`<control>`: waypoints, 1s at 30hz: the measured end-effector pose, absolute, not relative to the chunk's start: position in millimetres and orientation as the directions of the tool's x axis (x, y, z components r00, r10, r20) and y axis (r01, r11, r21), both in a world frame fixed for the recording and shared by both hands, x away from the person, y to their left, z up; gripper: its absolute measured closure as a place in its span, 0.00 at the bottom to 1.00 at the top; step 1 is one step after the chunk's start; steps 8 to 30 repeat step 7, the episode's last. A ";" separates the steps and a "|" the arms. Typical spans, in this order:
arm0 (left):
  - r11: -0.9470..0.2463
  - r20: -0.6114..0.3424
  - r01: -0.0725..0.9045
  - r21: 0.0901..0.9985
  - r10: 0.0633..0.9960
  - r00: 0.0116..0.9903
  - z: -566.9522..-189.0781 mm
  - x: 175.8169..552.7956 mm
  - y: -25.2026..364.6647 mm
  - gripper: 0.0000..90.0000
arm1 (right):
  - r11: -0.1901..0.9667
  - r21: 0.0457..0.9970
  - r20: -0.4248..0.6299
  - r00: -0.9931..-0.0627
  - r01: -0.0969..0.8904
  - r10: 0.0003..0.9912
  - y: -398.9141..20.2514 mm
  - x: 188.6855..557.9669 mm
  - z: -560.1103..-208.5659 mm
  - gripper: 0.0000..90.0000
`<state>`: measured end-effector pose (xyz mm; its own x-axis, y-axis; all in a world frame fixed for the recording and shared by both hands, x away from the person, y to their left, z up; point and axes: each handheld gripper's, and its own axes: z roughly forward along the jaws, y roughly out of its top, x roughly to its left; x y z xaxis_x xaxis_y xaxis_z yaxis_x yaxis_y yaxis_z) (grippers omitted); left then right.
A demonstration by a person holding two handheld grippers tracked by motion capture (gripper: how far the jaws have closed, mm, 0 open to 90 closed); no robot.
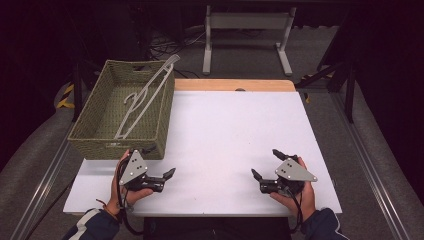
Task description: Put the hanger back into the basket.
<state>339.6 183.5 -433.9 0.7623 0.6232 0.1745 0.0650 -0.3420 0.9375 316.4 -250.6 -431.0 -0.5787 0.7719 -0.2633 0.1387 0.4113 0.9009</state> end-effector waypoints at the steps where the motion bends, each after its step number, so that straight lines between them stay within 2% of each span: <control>1: -0.344 0.177 0.064 0.937 0.625 0.760 -434.1 339.9 183.6 0.06 | 0.414 0.900 -0.268 -0.577 0.136 0.772 -250.5 316.5 -431.2 0.11; 30: -0.347 0.173 0.078 0.934 0.634 0.754 -436.5 341.4 183.4 0.06 | 0.407 0.903 -0.258 -0.582 0.139 0.771 -251.8 318.6 -430.7 0.11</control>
